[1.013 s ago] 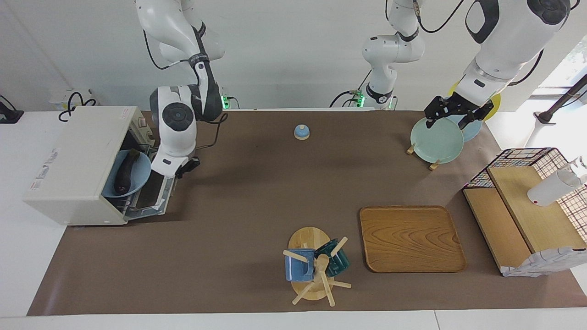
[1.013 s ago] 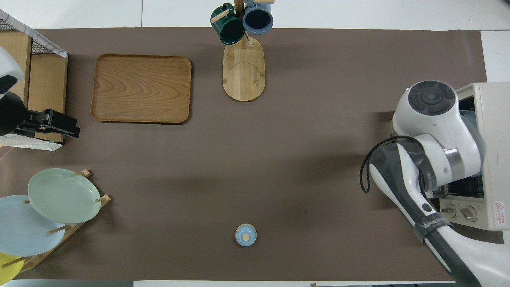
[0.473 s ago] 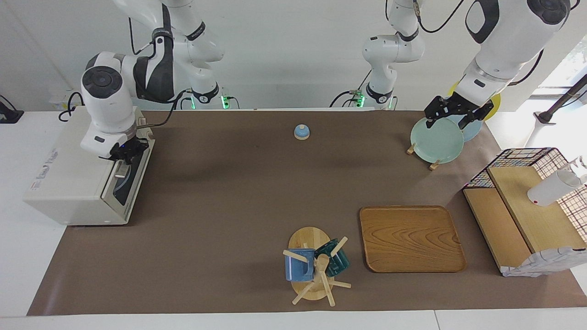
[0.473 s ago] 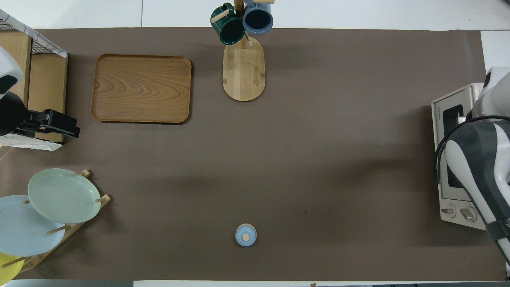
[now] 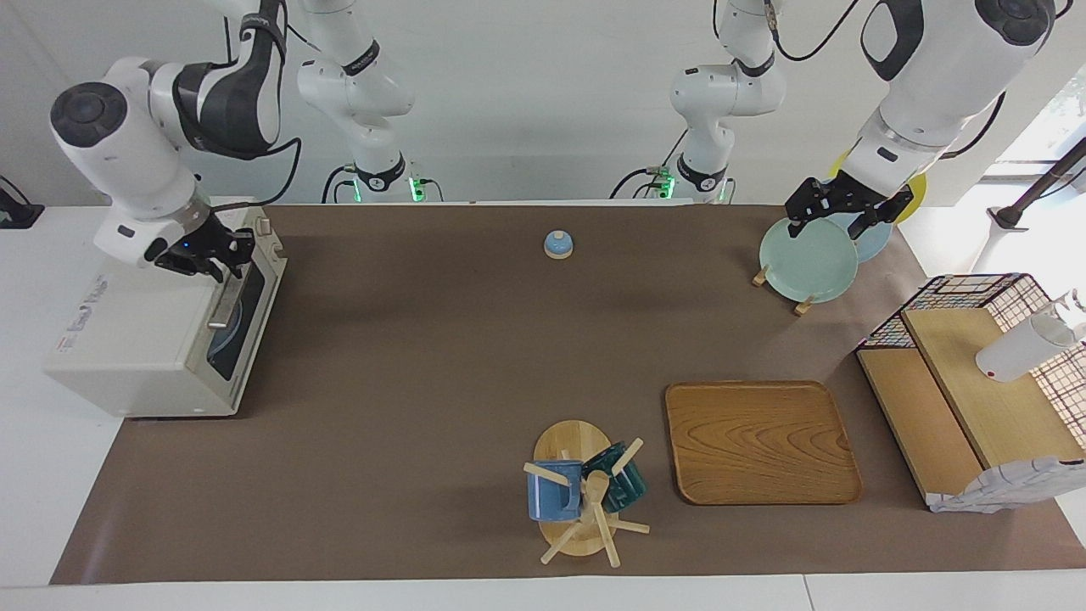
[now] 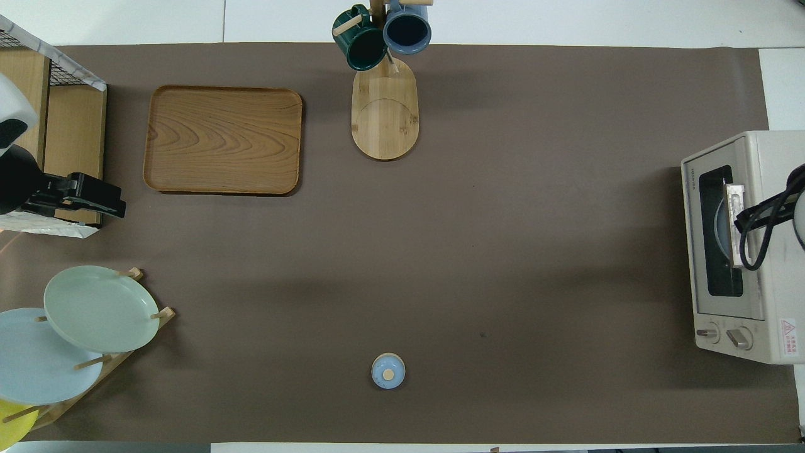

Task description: Put eggplant into oven

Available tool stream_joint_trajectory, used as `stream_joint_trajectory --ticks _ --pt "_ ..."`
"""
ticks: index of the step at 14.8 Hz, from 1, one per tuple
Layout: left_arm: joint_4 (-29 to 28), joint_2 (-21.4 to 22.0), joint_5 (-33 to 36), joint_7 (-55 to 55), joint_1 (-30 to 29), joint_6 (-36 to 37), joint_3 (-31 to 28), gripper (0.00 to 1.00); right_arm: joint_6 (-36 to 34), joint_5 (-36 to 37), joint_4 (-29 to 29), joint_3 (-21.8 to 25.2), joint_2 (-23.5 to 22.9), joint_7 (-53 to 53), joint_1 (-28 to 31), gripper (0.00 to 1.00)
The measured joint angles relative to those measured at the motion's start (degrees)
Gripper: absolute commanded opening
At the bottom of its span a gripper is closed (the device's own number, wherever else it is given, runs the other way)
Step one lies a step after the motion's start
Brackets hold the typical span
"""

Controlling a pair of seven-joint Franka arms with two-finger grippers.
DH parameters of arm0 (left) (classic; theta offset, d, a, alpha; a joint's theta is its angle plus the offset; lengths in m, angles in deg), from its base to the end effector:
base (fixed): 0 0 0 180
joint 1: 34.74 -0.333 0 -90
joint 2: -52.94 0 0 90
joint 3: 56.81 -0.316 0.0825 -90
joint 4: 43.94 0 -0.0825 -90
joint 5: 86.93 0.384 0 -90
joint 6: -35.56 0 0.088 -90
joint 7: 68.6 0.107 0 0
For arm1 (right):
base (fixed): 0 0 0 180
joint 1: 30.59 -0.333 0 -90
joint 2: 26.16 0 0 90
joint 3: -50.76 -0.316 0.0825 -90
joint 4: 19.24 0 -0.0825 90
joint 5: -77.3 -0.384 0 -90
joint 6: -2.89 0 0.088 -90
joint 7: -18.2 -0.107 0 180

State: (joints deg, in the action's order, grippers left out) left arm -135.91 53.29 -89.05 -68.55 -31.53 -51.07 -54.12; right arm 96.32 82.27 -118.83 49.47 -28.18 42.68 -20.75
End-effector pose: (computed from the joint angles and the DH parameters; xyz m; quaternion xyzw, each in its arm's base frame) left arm 0.5418 -0.0602 0.6069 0.9975 -0.0521 -0.0444 0.0161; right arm 0.5508 -0.0919 0.5314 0.9861 0.1437 -0.0804 0.0206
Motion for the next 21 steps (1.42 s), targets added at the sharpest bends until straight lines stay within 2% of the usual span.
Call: stream_joint_trajectory --ticks 5,10,14,21 --pt "0.0 0.0 0.0 0.0 0.0 0.0 0.0 1.0 -5.33 -3.63 6.16 -1.22 0.48 -8.56 -0.53 1.0" --pt "0.0 0.0 0.0 0.0 0.0 0.0 0.0 1.0 -7.69 -3.67 6.83 -3.06 1.75 -11.71 -0.89 1.0" --pt "0.0 0.0 0.0 0.0 0.0 0.0 0.0 1.0 -7.86 -3.57 6.86 0.65 2.06 -12.43 -8.21 1.0" --pt "0.0 0.0 0.0 0.0 0.0 0.0 0.0 1.0 -9.14 -3.49 6.87 2.09 3.69 -15.47 -9.36 1.0"
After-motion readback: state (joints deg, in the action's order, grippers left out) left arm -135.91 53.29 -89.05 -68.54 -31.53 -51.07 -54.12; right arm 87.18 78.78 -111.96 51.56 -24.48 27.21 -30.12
